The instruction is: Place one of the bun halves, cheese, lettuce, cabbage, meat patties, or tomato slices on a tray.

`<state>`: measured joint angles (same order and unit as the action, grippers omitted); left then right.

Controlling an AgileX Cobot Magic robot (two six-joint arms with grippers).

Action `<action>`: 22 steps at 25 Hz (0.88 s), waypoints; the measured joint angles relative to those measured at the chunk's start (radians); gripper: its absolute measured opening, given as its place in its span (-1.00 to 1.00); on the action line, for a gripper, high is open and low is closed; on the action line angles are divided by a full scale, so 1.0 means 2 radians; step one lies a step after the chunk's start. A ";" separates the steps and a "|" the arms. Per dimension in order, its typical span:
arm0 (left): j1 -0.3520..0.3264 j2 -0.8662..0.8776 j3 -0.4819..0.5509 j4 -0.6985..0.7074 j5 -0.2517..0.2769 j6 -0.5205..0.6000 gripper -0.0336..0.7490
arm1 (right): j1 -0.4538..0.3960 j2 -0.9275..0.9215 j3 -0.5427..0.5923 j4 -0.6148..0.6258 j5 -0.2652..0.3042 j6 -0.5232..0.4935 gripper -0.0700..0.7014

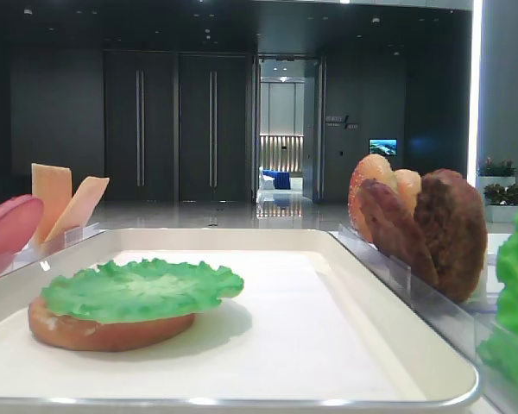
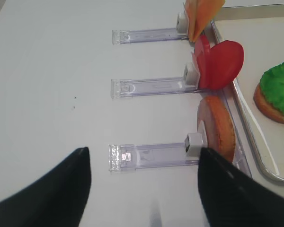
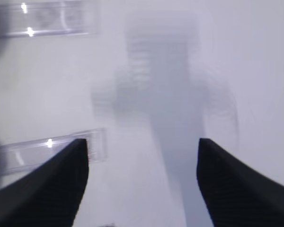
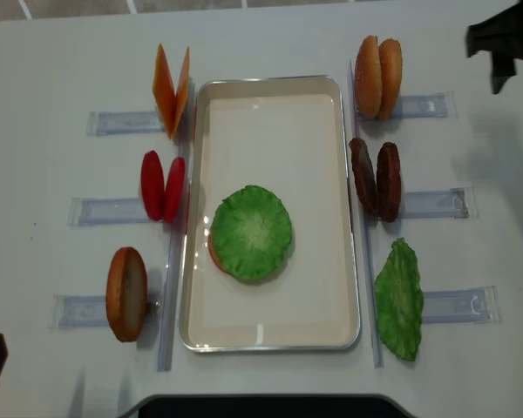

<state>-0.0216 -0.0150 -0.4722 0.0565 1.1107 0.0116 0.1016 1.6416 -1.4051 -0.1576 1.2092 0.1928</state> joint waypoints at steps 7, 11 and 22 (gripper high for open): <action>0.000 0.000 0.000 0.000 0.000 0.000 0.45 | -0.105 0.000 0.000 -0.001 0.003 -0.025 0.39; 0.000 0.000 0.000 0.000 0.000 0.000 0.45 | -0.109 -0.023 0.020 0.001 0.001 -0.034 0.39; 0.000 0.000 0.000 0.000 0.000 0.000 0.45 | -0.109 -0.359 0.315 0.026 -0.005 -0.049 0.39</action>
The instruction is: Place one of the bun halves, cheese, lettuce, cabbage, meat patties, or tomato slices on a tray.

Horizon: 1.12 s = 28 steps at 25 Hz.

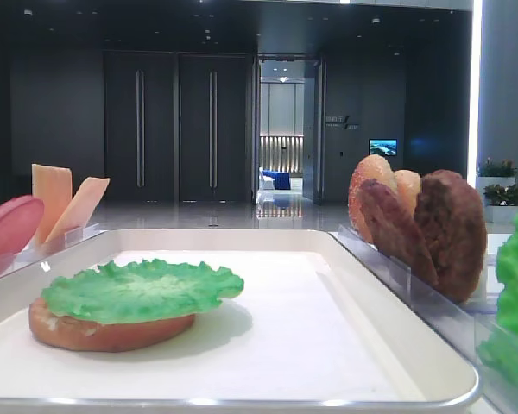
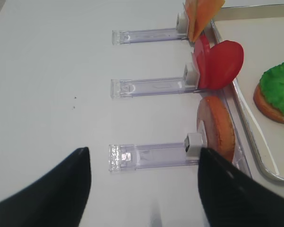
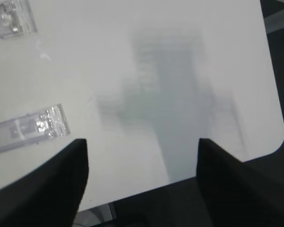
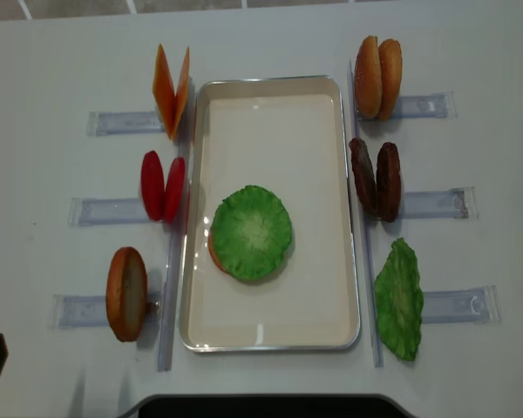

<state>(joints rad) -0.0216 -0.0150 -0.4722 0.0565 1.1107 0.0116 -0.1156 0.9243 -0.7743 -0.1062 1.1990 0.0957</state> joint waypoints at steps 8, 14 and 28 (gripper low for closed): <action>0.000 0.000 0.000 0.000 0.000 0.000 0.45 | 0.000 -0.247 0.104 0.009 -0.016 -0.011 0.39; 0.000 0.000 0.000 0.000 0.000 0.000 0.45 | 0.000 -0.332 0.131 0.058 -0.026 -0.060 0.39; 0.000 0.000 0.000 0.000 0.000 0.000 0.45 | 0.000 -0.465 0.134 0.063 -0.030 -0.071 0.39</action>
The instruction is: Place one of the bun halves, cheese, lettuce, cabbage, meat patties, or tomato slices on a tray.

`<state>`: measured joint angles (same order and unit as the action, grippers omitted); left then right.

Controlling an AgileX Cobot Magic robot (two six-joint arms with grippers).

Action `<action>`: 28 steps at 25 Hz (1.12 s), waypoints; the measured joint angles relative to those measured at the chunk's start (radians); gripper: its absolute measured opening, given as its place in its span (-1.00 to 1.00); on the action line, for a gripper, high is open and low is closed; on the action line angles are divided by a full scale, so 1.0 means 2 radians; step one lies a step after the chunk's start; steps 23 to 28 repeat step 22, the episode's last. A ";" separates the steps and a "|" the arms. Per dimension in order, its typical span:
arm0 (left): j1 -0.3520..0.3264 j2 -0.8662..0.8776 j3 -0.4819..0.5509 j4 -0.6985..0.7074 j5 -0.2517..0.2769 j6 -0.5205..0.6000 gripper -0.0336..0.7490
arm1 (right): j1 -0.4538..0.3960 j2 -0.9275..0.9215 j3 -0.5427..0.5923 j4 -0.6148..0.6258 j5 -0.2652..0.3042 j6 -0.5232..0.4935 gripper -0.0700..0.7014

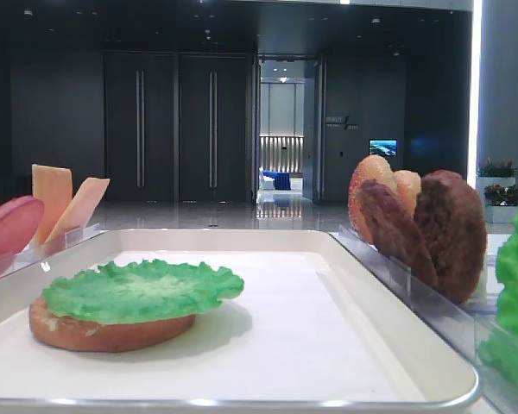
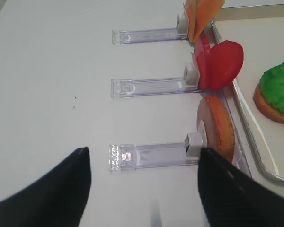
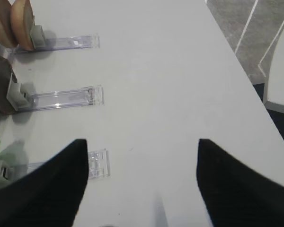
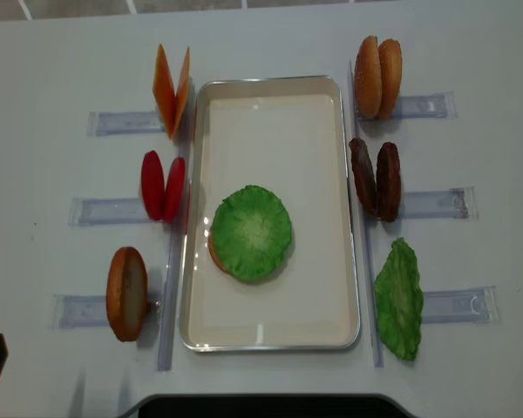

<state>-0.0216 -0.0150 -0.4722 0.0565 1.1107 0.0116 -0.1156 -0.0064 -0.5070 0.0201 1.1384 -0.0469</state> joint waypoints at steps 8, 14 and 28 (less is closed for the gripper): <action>0.000 0.000 0.000 0.000 0.000 0.000 0.45 | 0.000 -0.001 0.000 0.000 0.000 0.000 0.39; 0.000 0.000 0.000 0.000 0.000 0.000 0.45 | 0.000 -0.001 0.000 0.000 -0.001 0.000 0.39; 0.000 0.000 0.000 0.000 0.000 0.000 0.45 | 0.000 -0.001 0.000 0.000 -0.001 0.000 0.39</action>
